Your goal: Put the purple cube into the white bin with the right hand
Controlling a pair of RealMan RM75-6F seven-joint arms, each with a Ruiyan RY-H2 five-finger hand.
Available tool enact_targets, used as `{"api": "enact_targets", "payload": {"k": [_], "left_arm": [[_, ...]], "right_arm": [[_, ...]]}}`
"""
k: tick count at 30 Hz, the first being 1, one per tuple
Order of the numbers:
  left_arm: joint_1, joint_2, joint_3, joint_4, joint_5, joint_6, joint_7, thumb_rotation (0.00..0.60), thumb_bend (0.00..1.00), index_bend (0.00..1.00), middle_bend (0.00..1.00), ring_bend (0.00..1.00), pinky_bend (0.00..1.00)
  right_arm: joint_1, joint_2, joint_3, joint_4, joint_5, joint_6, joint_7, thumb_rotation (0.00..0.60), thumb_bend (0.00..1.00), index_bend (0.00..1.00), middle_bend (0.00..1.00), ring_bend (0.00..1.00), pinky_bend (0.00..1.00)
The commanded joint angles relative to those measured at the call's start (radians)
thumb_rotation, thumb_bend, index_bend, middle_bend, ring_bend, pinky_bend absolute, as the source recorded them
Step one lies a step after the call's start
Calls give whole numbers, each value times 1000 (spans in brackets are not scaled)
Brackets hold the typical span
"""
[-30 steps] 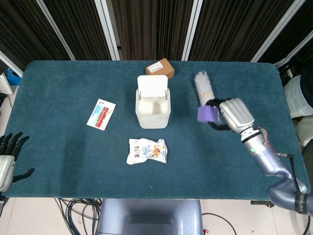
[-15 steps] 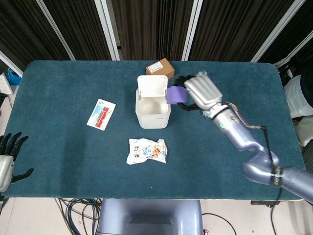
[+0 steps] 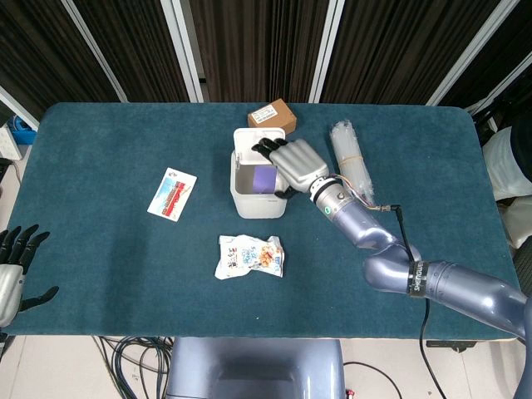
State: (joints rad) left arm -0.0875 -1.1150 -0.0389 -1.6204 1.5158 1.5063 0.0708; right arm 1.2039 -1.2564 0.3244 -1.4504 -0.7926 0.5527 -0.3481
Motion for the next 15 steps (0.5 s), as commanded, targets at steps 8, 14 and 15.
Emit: {"api": "enact_targets", "payload": {"k": [8, 14, 15], "left_arm": [[1, -2, -1, 0, -4, 1, 7, 600, 74, 184, 153, 0, 0], [0, -4, -3, 0, -7, -1, 13, 600, 74, 187, 153, 0, 0], [0, -4, -3, 0, -7, 0, 14, 600, 74, 188, 153, 0, 0]], "right_arm": [[74, 116, -105, -138, 227, 66, -83, 600, 7, 19, 83, 100, 351], [-84, 372, -114, -463, 136, 167, -6, 600, 31, 41, 90, 105, 319], [-121, 420, -121, -514, 110, 178, 12, 600, 38, 41, 90, 106, 319]]}}
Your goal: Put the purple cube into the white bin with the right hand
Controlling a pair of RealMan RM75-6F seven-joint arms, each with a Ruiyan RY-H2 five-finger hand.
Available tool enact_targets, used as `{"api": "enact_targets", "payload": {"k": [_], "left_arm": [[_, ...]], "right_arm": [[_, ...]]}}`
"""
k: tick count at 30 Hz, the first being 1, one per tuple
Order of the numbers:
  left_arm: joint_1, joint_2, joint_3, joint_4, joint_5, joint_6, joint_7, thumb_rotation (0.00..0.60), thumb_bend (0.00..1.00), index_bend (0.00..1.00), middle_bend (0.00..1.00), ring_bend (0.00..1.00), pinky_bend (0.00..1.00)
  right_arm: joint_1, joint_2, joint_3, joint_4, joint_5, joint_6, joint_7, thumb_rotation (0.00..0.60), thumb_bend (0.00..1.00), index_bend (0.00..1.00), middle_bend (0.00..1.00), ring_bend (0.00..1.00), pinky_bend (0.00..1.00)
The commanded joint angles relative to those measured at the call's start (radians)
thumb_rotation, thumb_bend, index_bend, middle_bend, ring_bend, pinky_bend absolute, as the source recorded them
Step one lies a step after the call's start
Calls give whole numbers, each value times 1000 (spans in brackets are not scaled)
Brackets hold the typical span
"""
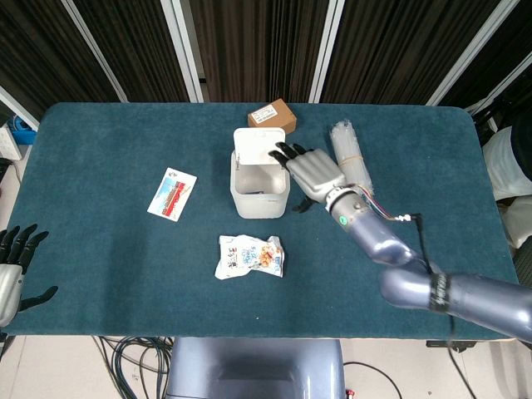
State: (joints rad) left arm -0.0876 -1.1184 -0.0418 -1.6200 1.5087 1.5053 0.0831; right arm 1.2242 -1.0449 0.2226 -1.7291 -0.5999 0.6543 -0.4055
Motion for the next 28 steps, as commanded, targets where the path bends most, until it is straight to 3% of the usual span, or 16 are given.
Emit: {"api": "enact_targets", "payload": {"k": [1, 4, 8, 13, 16, 21, 28], "left_arm": [[0, -1, 0, 0, 0, 1, 2, 600, 74, 188, 153, 0, 0], [1, -2, -1, -1, -2, 2, 4, 600, 74, 188, 152, 0, 0], [0, -6, 0, -2, -3, -1, 13, 600, 74, 188, 152, 0, 0], [3, -8, 0, -5, -1, 6, 22, 600, 74, 188, 153, 0, 0], [6, -9, -1, -6, 1, 14, 25, 600, 75, 188, 153, 0, 0], [8, -15, 0, -6, 5, 20, 35, 600, 74, 182, 147, 0, 0], [5, -20, -1, 2, 12, 21, 19, 600, 74, 177, 147, 0, 0]], "right_arm": [[-181, 252, -28, -278, -115, 92, 89, 600, 48, 41, 90, 106, 318], [-336, 342, -79, -367, -256, 205, 135, 600, 79, 46, 91, 106, 318], [-573, 351, -184, -368, -485, 433, 195, 600, 129, 55, 93, 106, 318], [-828, 204, -267, -181, -716, 768, 301, 600, 171, 101, 128, 106, 319], [-931, 88, -296, -38, -790, 899, 348, 600, 180, 146, 128, 105, 315], [-1026, -75, -333, 134, -845, 978, 350, 600, 180, 162, 112, 101, 286], [-1051, -167, -335, 231, -840, 937, 280, 600, 181, 110, 85, 85, 257]]}}
